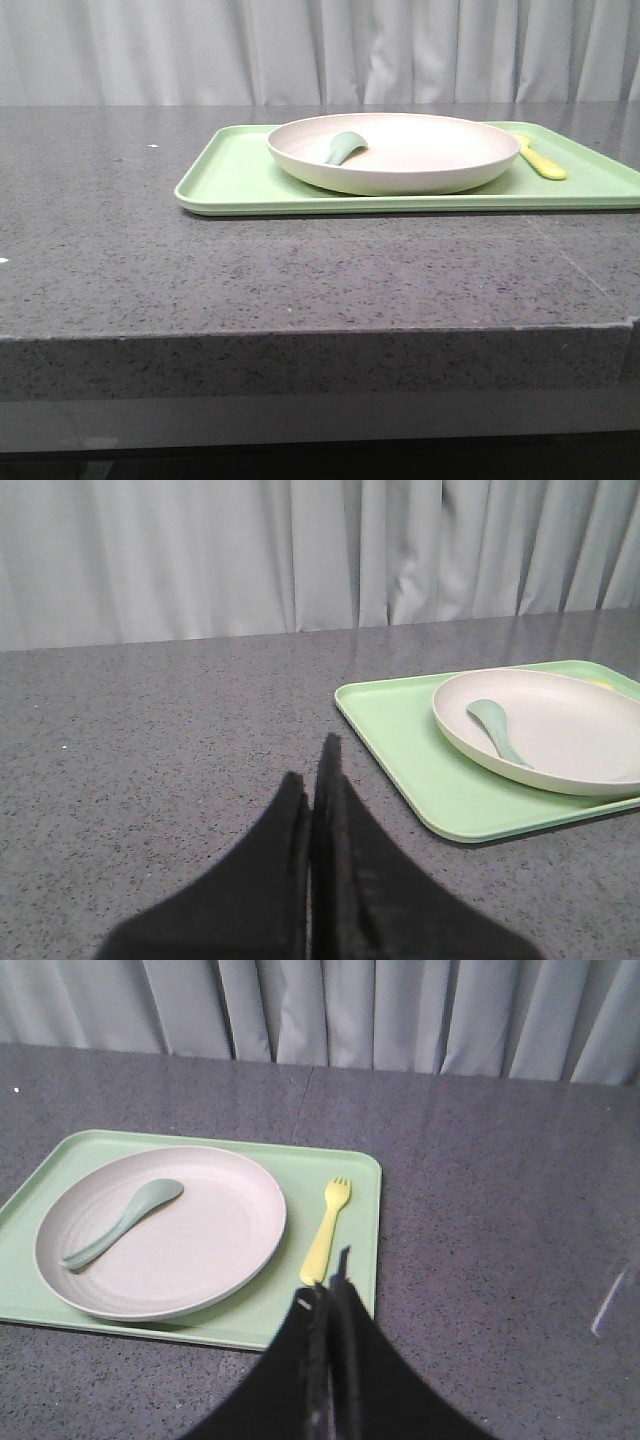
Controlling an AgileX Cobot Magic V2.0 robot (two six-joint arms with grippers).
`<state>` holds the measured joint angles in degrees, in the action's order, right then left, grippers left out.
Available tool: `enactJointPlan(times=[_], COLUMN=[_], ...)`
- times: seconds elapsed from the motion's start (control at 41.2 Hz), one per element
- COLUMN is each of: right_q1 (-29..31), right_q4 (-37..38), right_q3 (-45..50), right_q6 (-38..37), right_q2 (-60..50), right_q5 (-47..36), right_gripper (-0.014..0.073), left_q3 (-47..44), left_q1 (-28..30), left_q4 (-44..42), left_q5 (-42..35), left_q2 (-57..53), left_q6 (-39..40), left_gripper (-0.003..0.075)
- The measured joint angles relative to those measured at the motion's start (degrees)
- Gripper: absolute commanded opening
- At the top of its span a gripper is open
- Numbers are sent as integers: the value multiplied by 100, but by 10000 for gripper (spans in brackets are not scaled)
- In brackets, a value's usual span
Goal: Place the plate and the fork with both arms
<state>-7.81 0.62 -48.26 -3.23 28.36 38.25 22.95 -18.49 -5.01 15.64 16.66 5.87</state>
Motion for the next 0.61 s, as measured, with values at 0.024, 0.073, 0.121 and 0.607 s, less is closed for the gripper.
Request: enactJointPlan(times=[0.024,0.073,0.121,0.607], right_q1=[0,0,0,0], right_q4=[0,0,0,0], right_q3=[199,543,905,1847], right_q6=[0,0,0,0], right_q2=[-180,-646,-1043,-2924], right_q5=[-58,-178,-283,-586], right_gripper=[-61,-61,-61,-61], left_q3=[0,0,0,0], left_q1=[0,0,0,0], left_q4=[0,0,0,0], left_q5=[0,0,0,0], left_q2=[0,0,0,0], left_q6=[0,0,0,0], left_gripper=[-18,-18,-18,-18])
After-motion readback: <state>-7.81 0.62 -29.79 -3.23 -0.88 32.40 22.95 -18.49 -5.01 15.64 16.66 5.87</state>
